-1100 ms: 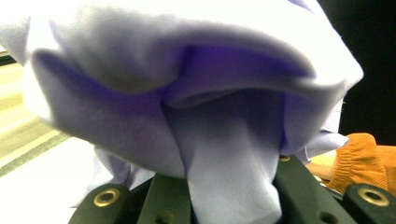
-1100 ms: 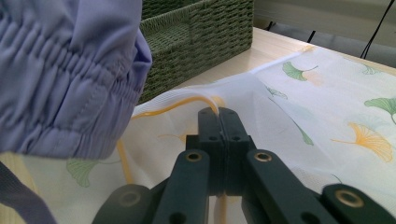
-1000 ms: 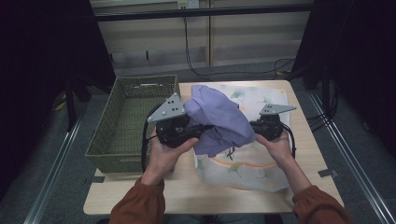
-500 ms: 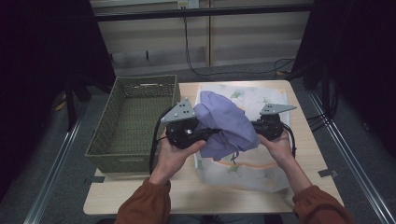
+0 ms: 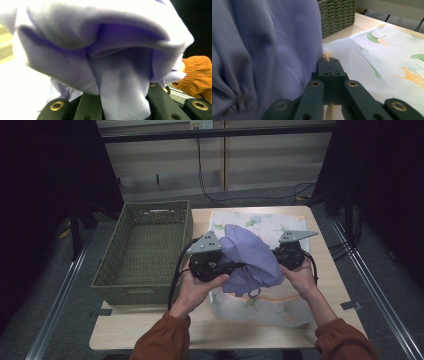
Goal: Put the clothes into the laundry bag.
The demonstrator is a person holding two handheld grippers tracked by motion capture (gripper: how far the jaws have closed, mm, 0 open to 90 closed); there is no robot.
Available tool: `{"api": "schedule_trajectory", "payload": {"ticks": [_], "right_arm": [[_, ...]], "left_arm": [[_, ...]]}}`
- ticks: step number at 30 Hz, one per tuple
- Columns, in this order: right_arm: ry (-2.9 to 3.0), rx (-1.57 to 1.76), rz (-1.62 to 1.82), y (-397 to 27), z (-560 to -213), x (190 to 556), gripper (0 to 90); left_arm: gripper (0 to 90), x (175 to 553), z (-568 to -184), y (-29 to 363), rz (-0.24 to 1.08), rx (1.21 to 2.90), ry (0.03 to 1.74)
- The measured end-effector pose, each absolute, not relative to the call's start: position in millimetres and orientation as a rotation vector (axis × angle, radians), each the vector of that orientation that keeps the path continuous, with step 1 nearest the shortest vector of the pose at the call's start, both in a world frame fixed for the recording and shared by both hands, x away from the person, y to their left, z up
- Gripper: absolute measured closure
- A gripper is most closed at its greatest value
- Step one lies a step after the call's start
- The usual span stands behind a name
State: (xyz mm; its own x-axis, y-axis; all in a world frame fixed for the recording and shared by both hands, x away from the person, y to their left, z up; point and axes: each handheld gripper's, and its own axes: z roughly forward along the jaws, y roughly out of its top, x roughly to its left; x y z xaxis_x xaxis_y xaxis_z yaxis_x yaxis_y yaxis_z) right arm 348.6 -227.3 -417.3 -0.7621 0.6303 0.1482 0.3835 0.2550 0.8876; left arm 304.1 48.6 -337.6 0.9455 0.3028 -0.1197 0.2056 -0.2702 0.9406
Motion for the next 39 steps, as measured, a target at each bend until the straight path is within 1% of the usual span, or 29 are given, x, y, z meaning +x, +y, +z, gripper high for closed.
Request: {"api": "schedule_trajectory", "payload": {"ticks": [6, 11, 24, 29, 39], "right_arm": [[2.288, 0.956, 1.494, -230.9, -416.6, 349.1, 90.0], [2.292, 0.953, 1.490, -233.7, -416.2, 349.7, 90.0], [2.298, 0.961, 1.485, -233.0, -416.8, 350.3, 90.0], [2.296, 0.961, 1.486, -233.2, -416.6, 350.2, 90.0], [2.304, 0.969, 1.478, -232.1, -418.1, 350.6, 90.0]], "left_arm": [[79.1, 309.2, -349.0, 42.0, 0.082, 1.875, 0.392], [79.1, 311.7, -360.6, 32.0, 0.079, 1.928, 0.385], [79.1, 324.2, -394.6, 17.3, 0.021, 1.969, 0.426], [79.1, 324.3, -406.6, 9.4, 0.008, 2.018, 0.417], [79.1, 331.0, -435.6, 4.7, -0.019, 2.063, 0.479]]}}
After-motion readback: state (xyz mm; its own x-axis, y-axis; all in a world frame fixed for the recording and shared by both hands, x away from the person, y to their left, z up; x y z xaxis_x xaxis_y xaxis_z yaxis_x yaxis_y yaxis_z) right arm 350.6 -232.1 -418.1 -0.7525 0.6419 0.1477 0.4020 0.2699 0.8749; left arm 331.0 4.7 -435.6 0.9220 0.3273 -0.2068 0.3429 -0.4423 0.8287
